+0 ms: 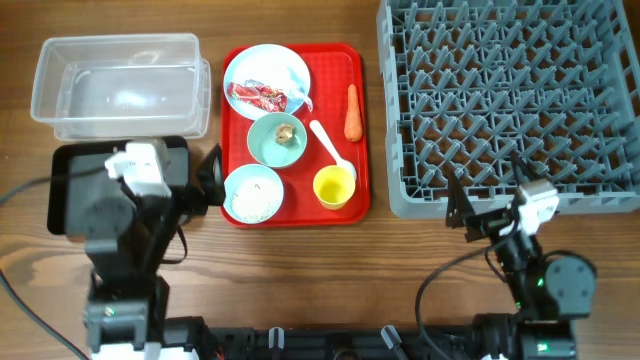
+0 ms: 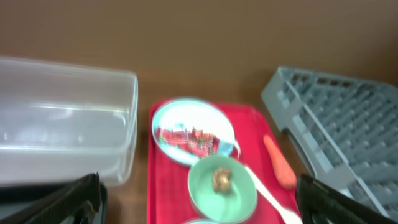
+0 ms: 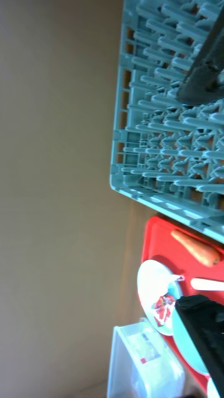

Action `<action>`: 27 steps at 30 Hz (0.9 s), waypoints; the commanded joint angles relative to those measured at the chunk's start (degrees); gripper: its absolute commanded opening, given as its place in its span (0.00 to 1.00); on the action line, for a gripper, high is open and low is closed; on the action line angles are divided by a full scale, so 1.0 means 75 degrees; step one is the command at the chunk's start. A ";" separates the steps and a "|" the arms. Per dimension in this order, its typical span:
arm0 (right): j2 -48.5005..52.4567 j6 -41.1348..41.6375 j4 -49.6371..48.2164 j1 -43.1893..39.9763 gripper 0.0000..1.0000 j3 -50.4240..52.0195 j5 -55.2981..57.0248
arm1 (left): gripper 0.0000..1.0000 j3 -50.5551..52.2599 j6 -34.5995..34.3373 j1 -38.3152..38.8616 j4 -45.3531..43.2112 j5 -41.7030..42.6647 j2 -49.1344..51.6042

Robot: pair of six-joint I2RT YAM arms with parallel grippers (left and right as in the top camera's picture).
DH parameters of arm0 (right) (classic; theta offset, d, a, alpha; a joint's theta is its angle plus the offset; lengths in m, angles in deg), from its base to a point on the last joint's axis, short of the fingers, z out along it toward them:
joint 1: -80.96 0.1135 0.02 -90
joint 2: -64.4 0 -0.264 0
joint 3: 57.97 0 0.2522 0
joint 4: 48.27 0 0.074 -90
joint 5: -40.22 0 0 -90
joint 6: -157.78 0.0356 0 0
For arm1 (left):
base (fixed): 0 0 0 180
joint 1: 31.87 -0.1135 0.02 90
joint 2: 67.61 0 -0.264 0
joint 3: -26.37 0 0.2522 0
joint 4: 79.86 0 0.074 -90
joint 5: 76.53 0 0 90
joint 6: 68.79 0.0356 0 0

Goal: Sort waste into correct bins and load items into the dishwasher rack
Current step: 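Raise the left gripper and move it toward the white plate, then grasp the white plate with the left gripper and lift it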

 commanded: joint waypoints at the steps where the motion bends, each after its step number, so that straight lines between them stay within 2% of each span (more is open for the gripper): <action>1: 0.1052 -0.0163 0.0557 0.0029 1.00 -0.1393 -0.0245 | 1.00 -0.1964 0.0184 -0.0052 0.1029 0.0306 0.1364; 7: 0.2704 -0.0160 0.2836 0.0029 1.00 -0.3497 -0.0239 | 1.00 -0.4071 0.0172 0.0044 0.2078 0.0335 0.2903; 13: 0.4287 -0.0157 0.4669 0.0029 1.00 -0.5135 -0.0242 | 1.00 -0.6184 -0.0125 0.0589 0.3075 -0.0449 0.4736; 16: 0.4814 -0.0134 0.4969 0.0029 1.00 -0.5406 -0.0242 | 1.00 -0.7166 -0.0134 0.1084 0.3987 -0.0315 0.5619; 23: 0.5351 0.0236 0.4978 0.0029 1.00 -0.5400 -0.0239 | 1.00 -0.7213 -0.0119 0.1719 0.5077 -0.0259 0.6505; 27: 0.5505 0.0399 0.4969 0.0029 1.00 -0.5400 -0.0242 | 1.00 -0.7213 -0.0309 0.1778 0.4899 0.0423 0.6910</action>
